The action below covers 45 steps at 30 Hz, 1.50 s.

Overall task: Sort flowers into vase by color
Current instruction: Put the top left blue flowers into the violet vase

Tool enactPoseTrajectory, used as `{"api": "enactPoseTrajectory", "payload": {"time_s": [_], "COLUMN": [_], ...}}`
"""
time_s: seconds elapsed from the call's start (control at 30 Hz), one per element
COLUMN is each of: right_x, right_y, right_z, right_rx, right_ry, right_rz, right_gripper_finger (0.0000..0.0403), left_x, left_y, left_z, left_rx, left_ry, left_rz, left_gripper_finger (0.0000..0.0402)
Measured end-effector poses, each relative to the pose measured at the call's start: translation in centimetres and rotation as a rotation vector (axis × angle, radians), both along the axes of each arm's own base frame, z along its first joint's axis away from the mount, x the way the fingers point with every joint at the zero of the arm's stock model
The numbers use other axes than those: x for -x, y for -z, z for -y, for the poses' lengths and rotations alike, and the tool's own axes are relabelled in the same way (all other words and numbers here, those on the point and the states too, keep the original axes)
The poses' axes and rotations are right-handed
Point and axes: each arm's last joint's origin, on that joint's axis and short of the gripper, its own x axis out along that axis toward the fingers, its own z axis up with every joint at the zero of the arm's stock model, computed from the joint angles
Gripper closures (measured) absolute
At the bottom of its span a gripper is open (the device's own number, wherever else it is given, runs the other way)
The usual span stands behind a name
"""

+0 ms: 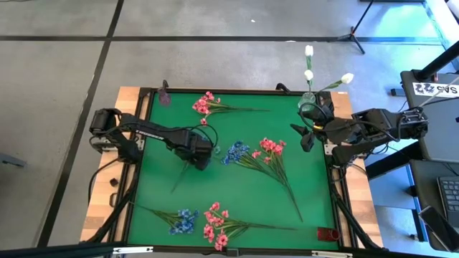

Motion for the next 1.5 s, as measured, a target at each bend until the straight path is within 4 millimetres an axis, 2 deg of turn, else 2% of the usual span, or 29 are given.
{"api": "enactPoseTrajectory", "payload": {"time_s": [0.17,0.3,0.47,0.6,0.73,0.8,0.83,1.0,1.17,1.3,1.4,1.5], "right_x": [0.0,-0.2,-0.2,-0.3,-0.3,-0.2,-0.1,0.1,-0.5,-1.5,-2.3,-3.3], "right_y": [0.0,-0.2,-0.3,-0.4,-0.4,-0.5,-0.5,-1.1,-1.4,-1.5,-1.6,-1.9], "right_z": [0.0,0.0,-0.1,0.0,0.0,0.1,0.1,0.2,0.0,-0.1,-0.2,-0.4], "right_rx": [-0.003,-0.009,-0.012,-0.006,0.028,0.059,0.074,0.152,0.267,0.355,0.402,0.458], "right_ry": [0.001,0.002,0.005,0.017,0.024,0.004,-0.006,-0.034,-0.112,-0.078,-0.014,0.03], "right_rz": [0.007,0.027,0.043,0.057,0.05,0.033,0.026,0.036,-0.008,-0.021,-0.006,0.009], "right_gripper_finger": [0.0151,0.015,0.015,0.015,0.015,0.015,0.015,0.015,0.015,0.015,0.015,0.015], "left_x": [-0.4,0.7,0.9,0.3,-0.7,-1.4,-1.7,-1.7,1.7,5.5,7.5,8.6], "left_y": [1.2,2.9,3.6,3.6,2.9,1.6,0.7,-4.7,-11.0,-14.9,-16.4,-16.9], "left_z": [-1.2,-2.4,-3.0,-3.1,-2.9,-2.8,-2.8,-3.8,-6.2,-8.3,-10.2,-12.6], "left_rx": [0.02,0.019,-0.032,-0.037,-0.016,-0.057,-0.087,-0.309,-0.705,-1.043,-1.196,-1.261], "left_ry": [-0.062,-0.183,-0.204,-0.2,-0.183,-0.172,-0.162,-0.119,-0.198,-0.329,-0.401,-0.458], "left_rz": [0.1,0.07,0.097,0.17,0.263,0.343,0.381,0.521,0.614,0.557,0.442,0.349], "left_gripper_finger": [0.0203,0.0198,0.0199,0.0236,0.0327,0.0375,0.0386,0.0385,0.0394,0.0393,0.039,0.039]}}
